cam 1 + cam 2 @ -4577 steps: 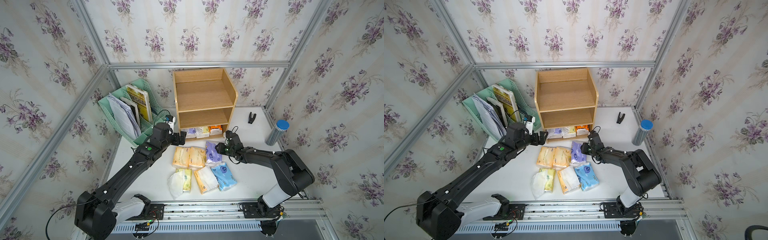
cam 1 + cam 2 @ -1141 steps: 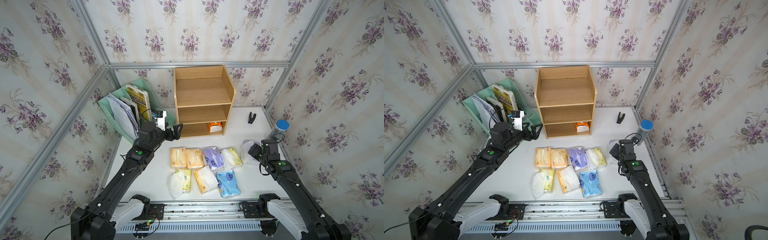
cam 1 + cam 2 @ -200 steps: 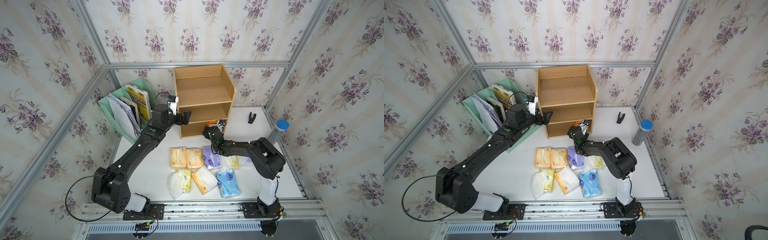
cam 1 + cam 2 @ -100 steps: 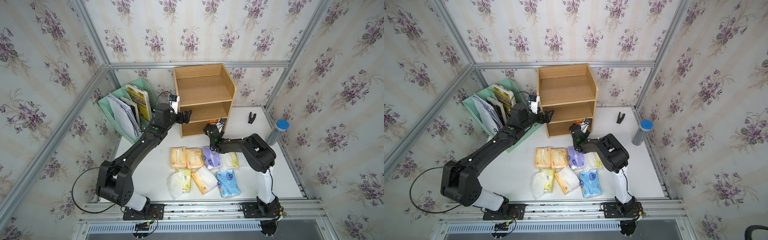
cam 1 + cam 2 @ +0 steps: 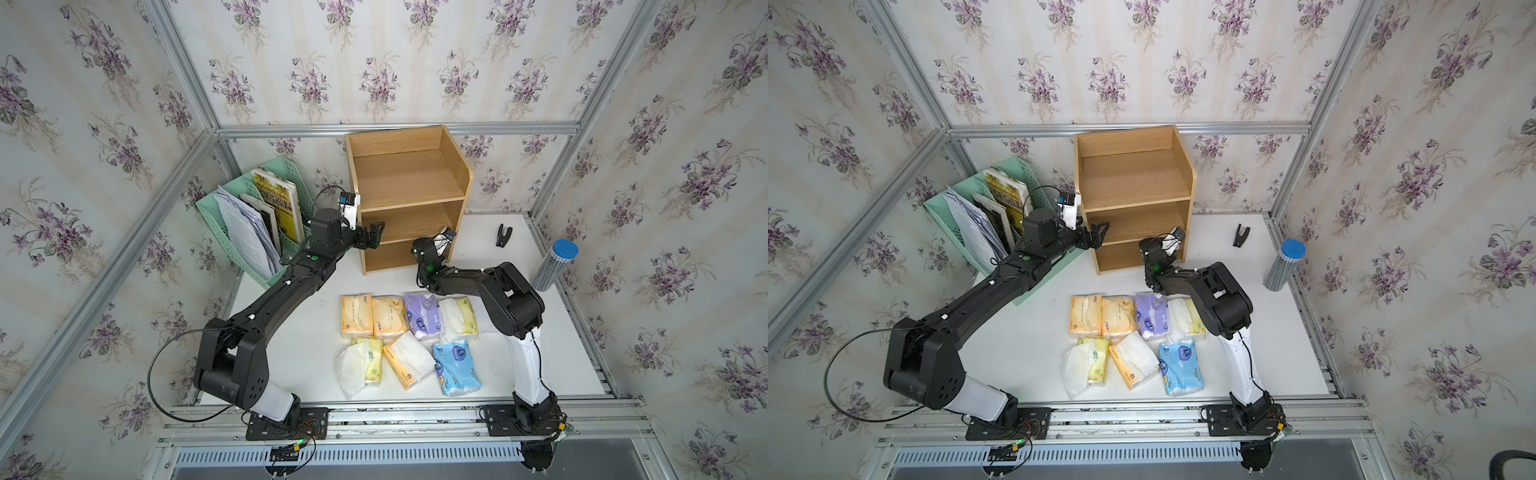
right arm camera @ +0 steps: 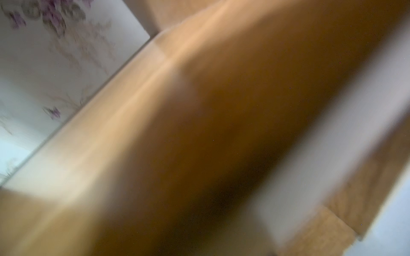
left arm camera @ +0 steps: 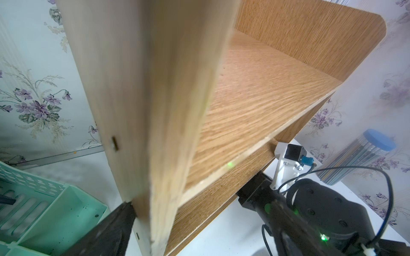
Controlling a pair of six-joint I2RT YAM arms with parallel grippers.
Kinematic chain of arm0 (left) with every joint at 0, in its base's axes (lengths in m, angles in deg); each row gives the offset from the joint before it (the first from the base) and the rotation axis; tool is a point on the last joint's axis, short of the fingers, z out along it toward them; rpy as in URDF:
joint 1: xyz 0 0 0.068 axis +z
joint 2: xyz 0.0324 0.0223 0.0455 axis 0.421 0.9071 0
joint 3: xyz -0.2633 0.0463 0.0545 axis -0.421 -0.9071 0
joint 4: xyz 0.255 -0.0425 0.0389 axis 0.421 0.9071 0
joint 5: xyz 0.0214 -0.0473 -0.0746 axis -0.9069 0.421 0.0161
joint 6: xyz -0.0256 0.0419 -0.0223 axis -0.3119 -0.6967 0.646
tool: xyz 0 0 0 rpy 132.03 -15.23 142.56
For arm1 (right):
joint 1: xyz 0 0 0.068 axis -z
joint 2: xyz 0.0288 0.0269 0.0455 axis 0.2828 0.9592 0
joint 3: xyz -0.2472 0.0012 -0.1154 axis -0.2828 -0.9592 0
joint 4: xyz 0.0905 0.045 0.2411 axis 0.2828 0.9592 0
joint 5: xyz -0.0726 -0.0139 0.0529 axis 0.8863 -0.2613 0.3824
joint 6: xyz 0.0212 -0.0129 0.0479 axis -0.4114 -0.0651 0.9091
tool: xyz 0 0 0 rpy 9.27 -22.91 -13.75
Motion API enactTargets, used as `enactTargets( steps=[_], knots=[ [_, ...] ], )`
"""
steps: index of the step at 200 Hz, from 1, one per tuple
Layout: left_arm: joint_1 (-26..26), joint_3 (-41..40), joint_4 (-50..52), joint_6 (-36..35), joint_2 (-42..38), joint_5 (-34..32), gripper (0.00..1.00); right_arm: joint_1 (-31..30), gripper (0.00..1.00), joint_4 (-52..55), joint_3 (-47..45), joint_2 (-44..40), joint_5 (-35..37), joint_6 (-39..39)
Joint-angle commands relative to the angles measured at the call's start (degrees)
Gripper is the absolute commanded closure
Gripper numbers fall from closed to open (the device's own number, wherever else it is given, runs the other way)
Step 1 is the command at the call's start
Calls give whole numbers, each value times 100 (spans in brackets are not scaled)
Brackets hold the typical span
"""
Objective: Remove the tissue boxes from the shelf
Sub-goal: Pick up a box of tissues from the shelf.
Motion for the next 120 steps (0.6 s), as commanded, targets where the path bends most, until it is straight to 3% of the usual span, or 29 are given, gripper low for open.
enactTargets(
  steps=[1, 40, 120],
  knots=[
    [-11, -13, 106, -23, -14, 222, 1, 78, 77, 728, -121, 2, -890, 84],
    [-16, 4, 167, 4, -51, 233, 1, 68, 97, 834, -336, -311, -1287, -47],
    [-24, 23, 687, 37, -369, 102, 1, -380, 100, 972, -1361, -1192, -1507, -384]
  ],
)
